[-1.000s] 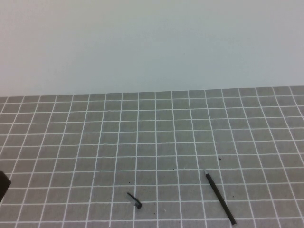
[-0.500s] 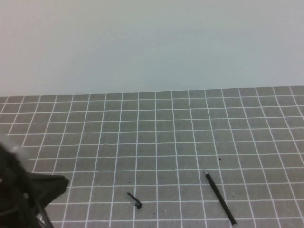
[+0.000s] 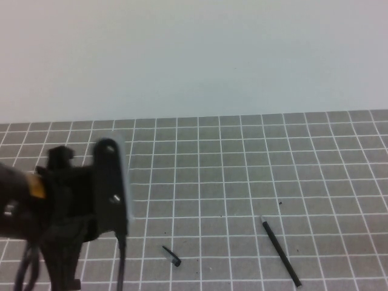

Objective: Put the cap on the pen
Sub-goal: Put the cap on the pen

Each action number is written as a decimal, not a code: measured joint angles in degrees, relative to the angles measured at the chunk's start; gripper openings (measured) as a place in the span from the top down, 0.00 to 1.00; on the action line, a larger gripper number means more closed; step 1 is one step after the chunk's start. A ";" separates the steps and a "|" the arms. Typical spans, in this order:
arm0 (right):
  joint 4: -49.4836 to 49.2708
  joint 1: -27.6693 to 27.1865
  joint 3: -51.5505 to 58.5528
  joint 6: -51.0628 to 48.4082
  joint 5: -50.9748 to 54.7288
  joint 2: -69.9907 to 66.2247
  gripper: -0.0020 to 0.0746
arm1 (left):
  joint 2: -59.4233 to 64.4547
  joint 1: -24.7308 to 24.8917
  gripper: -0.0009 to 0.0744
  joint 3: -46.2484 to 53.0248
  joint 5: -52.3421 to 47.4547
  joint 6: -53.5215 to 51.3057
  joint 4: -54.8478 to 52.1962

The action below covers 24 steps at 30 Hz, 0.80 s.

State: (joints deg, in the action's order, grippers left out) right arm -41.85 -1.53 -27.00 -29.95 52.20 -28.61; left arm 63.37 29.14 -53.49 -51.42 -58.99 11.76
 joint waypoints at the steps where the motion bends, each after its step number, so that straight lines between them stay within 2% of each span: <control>1: 0.00 0.00 0.00 -0.38 0.00 0.10 0.98 | 1.27 1.48 0.99 -0.28 0.61 -1.81 -2.19; 5: 0.00 0.00 0.00 -1.83 -0.25 0.10 0.98 | 5.75 5.89 0.99 -0.27 5.32 -8.23 -8.68; 8: 0.00 0.00 0.00 -1.83 -0.31 0.10 0.98 | 9.45 7.16 0.99 -0.27 8.51 -9.07 -10.51; 13: 0.11 0.13 0.00 -1.90 0.17 0.10 0.98 | 14.55 7.28 0.99 -0.27 13.64 -9.07 -6.98; 18: 0.82 2.53 0.00 -1.90 0.17 0.10 0.98 | 17.57 7.32 0.98 -0.31 18.12 -9.07 -3.34; 21: 2.23 3.64 0.00 -1.90 0.30 0.10 0.98 | 19.49 7.32 0.92 -0.31 18.38 -9.07 -3.11; 24: 2.90 4.42 0.00 -1.90 0.30 0.10 0.98 | 21.06 7.32 0.76 -0.31 18.28 -9.07 -1.86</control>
State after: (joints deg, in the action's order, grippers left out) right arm -38.95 2.89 -27.00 -31.85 52.50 -28.51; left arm 84.43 36.45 -53.80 -33.15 -68.06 9.90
